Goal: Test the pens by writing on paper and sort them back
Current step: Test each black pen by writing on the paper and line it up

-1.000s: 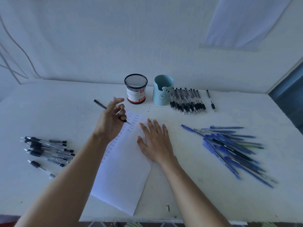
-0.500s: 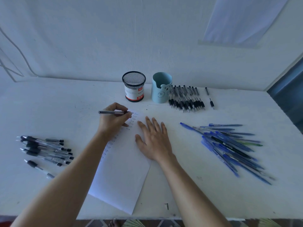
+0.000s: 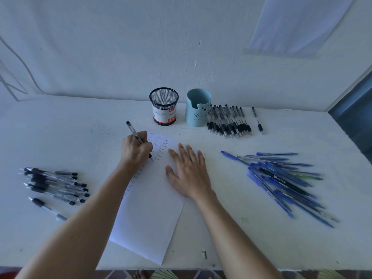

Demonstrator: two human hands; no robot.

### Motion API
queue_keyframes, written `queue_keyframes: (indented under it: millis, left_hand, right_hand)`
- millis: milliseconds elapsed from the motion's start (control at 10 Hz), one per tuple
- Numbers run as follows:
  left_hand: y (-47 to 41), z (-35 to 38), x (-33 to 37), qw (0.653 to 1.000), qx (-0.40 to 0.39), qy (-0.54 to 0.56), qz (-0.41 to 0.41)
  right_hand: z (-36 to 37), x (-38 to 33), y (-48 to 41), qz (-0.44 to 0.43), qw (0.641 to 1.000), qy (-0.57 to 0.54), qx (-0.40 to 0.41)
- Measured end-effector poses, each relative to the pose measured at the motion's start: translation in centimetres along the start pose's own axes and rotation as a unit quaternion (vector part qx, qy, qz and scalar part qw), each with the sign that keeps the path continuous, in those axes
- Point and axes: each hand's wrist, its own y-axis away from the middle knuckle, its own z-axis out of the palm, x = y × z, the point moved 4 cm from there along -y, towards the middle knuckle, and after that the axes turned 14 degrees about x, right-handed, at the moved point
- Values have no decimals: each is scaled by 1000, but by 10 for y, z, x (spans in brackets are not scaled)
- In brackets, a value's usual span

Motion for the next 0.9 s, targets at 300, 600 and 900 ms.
queue_keyframes:
  millis: [300, 600, 900]
  left_hand:
    - [1, 0, 4, 999, -2, -28, 20]
    - [-1, 2, 0, 1000, 0, -25, 11]
    - [3, 3, 4, 1000, -5, -21, 22]
  right_hand:
    - [-1, -1, 0, 2, 1000, -4, -6]
    - [0, 0, 0, 2, 1000, 1, -7]
    - [1, 1, 0, 5, 1000, 3, -10]
